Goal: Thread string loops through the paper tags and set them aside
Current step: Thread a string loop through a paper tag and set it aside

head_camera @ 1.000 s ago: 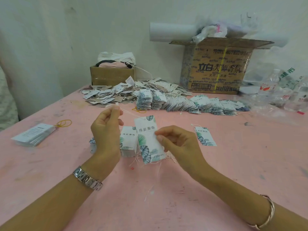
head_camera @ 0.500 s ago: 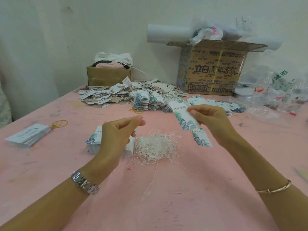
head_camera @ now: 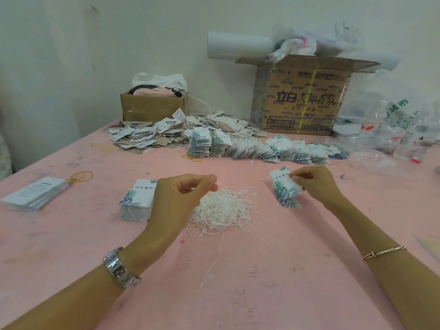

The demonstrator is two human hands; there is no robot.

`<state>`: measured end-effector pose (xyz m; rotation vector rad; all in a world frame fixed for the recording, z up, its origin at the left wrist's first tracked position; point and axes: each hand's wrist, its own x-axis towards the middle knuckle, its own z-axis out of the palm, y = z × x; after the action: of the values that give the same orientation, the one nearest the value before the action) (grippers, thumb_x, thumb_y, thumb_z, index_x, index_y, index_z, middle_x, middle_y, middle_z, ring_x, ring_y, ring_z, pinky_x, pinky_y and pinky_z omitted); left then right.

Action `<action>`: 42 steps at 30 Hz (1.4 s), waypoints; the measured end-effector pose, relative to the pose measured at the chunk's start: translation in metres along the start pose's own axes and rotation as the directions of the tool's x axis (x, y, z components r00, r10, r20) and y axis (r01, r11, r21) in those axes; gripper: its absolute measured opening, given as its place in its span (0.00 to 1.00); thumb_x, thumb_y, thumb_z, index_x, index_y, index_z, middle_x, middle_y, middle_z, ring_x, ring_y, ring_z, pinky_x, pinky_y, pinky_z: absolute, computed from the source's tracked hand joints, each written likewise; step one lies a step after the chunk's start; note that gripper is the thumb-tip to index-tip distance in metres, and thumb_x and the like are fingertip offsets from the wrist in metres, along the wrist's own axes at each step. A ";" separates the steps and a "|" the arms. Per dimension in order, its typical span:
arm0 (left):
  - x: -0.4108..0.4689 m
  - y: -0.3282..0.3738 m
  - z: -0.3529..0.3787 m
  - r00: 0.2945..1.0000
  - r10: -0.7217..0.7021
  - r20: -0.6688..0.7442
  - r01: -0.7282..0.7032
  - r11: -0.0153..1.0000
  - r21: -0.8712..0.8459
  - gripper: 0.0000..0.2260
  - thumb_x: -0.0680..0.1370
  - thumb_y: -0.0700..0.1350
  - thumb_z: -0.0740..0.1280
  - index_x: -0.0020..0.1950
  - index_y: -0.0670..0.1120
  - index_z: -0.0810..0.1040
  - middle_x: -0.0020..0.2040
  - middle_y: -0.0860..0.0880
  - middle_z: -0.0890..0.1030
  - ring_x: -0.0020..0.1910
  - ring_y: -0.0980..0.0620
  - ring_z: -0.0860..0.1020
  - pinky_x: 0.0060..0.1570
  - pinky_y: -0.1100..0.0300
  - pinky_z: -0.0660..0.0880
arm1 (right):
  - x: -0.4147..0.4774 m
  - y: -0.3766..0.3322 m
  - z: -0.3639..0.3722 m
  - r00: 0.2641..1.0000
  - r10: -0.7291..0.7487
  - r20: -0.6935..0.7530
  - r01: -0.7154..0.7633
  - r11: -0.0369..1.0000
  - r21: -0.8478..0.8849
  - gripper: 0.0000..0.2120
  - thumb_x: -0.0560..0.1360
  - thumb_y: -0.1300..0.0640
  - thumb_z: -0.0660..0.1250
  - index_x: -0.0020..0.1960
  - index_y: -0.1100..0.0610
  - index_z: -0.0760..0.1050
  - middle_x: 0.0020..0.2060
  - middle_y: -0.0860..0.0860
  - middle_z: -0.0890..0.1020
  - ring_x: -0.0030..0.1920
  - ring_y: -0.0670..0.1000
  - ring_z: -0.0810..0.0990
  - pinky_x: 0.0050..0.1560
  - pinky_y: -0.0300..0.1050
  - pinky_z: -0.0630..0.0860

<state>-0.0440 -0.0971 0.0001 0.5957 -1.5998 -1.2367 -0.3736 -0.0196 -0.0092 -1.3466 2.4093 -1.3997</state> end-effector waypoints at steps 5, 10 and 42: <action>-0.003 -0.003 0.000 0.999 0.026 0.040 -0.027 0.999 0.043 0.06 0.71 0.56 0.73 0.40 0.55 0.87 0.39 0.53 0.86 0.36 0.46 0.74 0.35 0.61 0.74 | -0.001 0.010 -0.001 0.999 0.023 0.037 -0.017 0.987 -0.159 0.06 0.75 0.67 0.70 0.50 0.64 0.84 0.42 0.58 0.84 0.34 0.46 0.75 0.33 0.33 0.73; -0.004 -0.006 0.000 0.996 0.043 0.075 -0.050 0.995 0.087 0.05 0.73 0.54 0.73 0.40 0.55 0.86 0.38 0.53 0.86 0.32 0.48 0.71 0.34 0.56 0.71 | -0.004 0.009 0.005 0.996 -0.064 0.068 0.084 0.933 -0.351 0.08 0.74 0.67 0.68 0.48 0.62 0.85 0.36 0.54 0.82 0.37 0.49 0.75 0.40 0.39 0.67; -0.007 -0.012 0.016 0.973 0.135 0.187 -0.183 0.947 0.266 0.06 0.75 0.48 0.73 0.52 0.52 0.84 0.38 0.69 0.80 0.31 0.63 0.73 0.34 0.72 0.67 | -0.085 -0.110 0.046 0.775 -0.623 0.105 0.579 0.766 0.279 0.02 0.74 0.62 0.73 0.46 0.58 0.84 0.36 0.46 0.82 0.32 0.46 0.69 0.36 0.34 0.64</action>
<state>-0.0576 -0.0891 -0.0140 0.5370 -1.9451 -0.9653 -0.2292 -0.0149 0.0134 -2.1890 1.6730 -1.5027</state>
